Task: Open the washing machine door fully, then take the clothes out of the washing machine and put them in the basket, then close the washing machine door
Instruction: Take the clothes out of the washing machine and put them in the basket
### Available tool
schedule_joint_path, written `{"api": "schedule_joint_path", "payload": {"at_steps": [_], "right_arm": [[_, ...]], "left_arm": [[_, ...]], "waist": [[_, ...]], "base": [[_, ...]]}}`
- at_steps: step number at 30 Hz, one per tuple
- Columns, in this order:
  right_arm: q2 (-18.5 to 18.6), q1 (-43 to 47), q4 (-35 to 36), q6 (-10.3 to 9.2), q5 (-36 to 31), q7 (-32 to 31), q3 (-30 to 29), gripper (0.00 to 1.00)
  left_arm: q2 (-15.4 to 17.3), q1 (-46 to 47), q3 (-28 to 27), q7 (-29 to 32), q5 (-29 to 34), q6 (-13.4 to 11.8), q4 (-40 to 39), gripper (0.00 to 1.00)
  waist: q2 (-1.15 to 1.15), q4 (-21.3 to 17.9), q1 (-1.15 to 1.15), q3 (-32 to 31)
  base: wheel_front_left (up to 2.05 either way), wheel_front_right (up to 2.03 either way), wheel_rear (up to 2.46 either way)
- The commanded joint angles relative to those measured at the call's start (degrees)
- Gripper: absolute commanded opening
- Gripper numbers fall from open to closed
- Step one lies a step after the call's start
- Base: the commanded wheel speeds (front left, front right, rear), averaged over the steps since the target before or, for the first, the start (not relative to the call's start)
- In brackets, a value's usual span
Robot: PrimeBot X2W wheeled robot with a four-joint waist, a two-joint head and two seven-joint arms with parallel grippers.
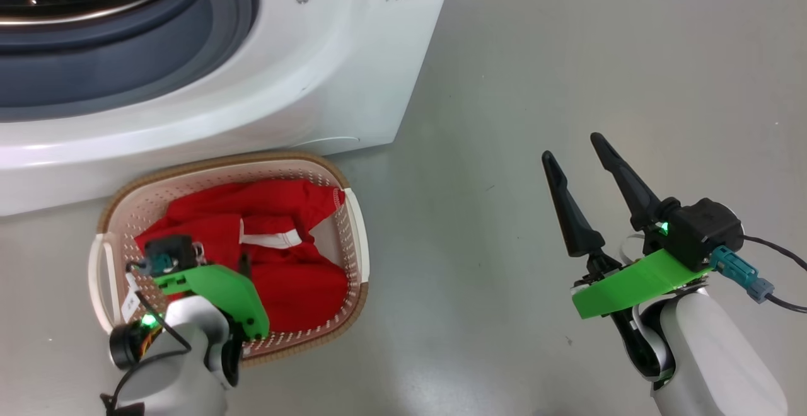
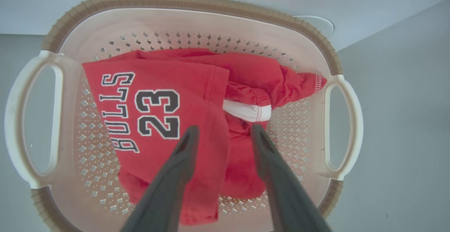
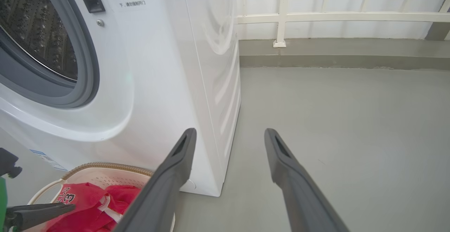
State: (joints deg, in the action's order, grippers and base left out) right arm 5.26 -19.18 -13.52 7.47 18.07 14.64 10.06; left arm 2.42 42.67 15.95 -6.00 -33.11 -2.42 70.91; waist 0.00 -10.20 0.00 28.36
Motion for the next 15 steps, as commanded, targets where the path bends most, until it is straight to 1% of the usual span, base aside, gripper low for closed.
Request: {"api": "schedule_joint_path", "payload": {"at_steps": [1,8,11,15], "right_arm": [[0.1,0.0,1.0,0.02,0.1,0.4,0.8,1.00],[0.3,0.5,0.6,0.02,-0.3,0.4,0.3,1.00],[0.4,0.9,0.3,0.02,-0.6,0.4,0.2,1.00],[0.5,1.6,-0.1,0.02,-1.0,0.4,-0.2,1.00]], "left_arm": [[1.0,0.4,-0.8,-1.4,0.0,0.5,-0.3,1.00],[0.8,0.4,-0.2,-6.3,0.1,1.5,-0.4,1.00],[0.7,-0.4,-0.1,-7.5,0.1,1.1,-0.7,1.00],[0.7,-2.0,-0.8,-8.7,-0.3,2.0,-3.4,1.00]], "waist": [[0.00,0.3,0.00,-0.4],[0.00,1.3,0.00,-3.1],[0.00,1.7,0.00,-4.6],[0.00,2.5,0.00,-6.7]], "base": [[0.00,0.00,0.00],[0.00,0.00,0.00],[0.00,0.00,0.00],[0.00,0.00,0.00]]}}
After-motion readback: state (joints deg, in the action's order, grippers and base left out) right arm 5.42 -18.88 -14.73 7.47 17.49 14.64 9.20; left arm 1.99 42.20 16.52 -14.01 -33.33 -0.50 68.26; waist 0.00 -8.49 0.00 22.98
